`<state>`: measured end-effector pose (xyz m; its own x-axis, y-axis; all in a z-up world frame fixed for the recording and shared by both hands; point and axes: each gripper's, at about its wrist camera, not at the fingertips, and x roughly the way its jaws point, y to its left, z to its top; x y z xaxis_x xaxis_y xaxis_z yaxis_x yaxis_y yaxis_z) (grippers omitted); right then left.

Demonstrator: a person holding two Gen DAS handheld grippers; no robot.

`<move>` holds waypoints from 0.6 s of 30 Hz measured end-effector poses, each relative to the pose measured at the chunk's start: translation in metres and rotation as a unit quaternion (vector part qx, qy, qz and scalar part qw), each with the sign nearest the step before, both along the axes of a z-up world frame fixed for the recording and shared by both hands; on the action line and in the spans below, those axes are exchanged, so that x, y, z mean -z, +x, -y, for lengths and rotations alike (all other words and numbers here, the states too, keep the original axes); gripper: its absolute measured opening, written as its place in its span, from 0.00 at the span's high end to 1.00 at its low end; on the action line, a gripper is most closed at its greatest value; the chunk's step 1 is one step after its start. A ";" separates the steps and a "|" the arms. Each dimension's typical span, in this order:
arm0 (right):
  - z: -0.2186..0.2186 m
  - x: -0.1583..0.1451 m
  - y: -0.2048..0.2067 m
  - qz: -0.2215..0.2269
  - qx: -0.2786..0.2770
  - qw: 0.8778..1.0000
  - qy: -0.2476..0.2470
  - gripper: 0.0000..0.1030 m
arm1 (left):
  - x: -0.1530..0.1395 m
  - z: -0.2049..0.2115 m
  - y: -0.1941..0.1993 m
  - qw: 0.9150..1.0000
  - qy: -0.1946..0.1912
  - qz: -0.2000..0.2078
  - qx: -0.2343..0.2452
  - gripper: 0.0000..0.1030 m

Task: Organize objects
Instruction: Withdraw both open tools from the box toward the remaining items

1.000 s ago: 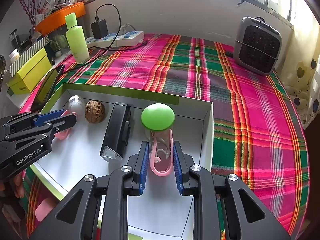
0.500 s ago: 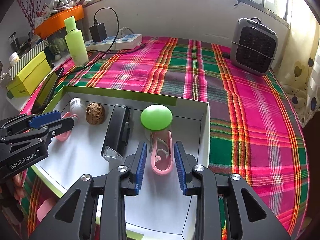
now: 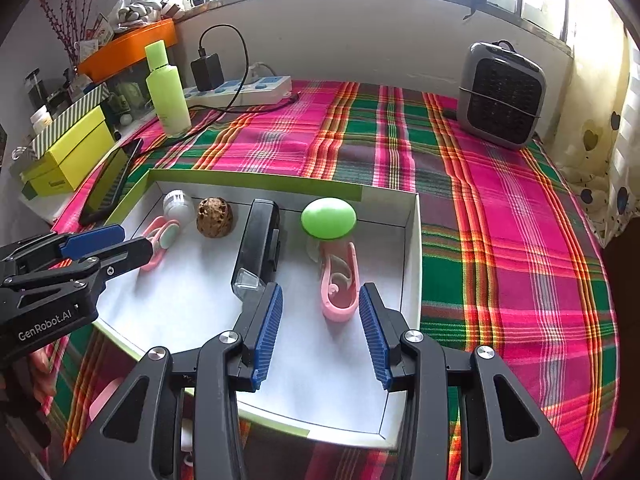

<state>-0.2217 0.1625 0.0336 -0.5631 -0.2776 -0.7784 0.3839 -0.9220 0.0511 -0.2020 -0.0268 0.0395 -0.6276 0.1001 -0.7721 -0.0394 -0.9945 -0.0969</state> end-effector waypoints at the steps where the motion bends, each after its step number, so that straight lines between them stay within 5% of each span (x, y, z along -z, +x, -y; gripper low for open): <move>1: -0.001 -0.001 0.003 -0.001 0.002 1.000 -0.003 0.60 | 0.000 0.001 0.002 1.000 0.001 -0.001 0.000 0.57; 18: -0.005 -0.017 0.046 -0.026 0.002 0.999 -0.020 0.60 | -0.012 0.006 0.045 1.000 0.016 -0.021 0.000 0.57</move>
